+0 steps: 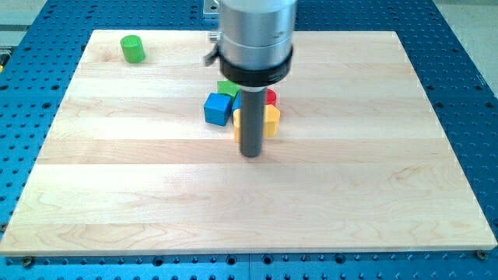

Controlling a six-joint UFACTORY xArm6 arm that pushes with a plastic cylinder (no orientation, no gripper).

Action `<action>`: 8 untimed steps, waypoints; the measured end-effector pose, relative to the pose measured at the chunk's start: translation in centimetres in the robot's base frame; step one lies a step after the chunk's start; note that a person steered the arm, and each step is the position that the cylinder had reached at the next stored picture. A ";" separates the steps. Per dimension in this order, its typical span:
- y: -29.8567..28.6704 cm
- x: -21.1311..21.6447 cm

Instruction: Push the green circle into the group of blocks

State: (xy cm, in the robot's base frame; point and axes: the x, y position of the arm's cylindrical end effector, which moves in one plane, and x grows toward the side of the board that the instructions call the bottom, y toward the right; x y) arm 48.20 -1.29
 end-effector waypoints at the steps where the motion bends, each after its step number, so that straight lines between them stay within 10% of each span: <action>1: -12.8 -2.1; 2: -25.3 -7.9; 4: -27.8 -8.5; 8: -5.9 -20.6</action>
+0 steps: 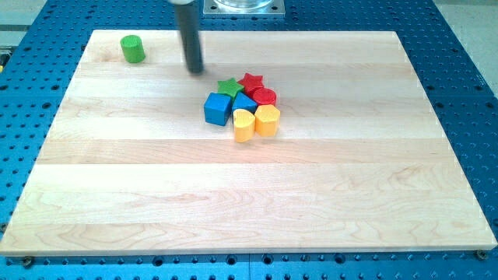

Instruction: Push the green circle into the group of blocks

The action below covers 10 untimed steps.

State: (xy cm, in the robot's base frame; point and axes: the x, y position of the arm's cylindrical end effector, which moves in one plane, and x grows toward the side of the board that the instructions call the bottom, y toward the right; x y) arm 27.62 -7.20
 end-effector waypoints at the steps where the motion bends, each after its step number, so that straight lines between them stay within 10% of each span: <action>1: -1.6 -5.2; 3: -14.8 -2.3; 10: -13.5 11.7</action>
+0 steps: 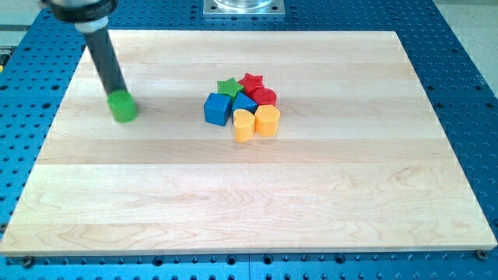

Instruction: Push the green circle into the group of blocks

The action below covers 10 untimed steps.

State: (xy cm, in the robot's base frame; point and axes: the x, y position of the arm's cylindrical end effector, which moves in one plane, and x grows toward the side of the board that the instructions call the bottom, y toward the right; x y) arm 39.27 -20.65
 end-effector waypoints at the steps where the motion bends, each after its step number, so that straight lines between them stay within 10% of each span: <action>1: -3.3 -0.2; 6: 9.3 5.0; 10: 7.9 8.7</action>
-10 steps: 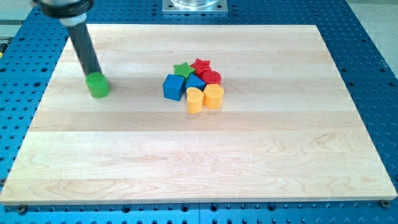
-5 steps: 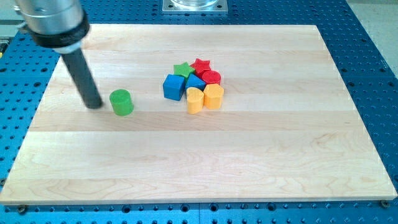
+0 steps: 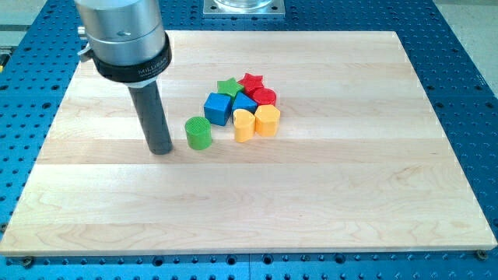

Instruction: Push the green circle into the group of blocks

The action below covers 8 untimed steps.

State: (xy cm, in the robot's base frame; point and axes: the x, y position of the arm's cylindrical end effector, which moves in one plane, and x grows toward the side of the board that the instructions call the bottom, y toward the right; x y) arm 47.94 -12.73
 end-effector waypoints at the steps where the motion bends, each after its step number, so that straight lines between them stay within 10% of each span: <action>1: 0.7 0.1; 8: 8.1 2.6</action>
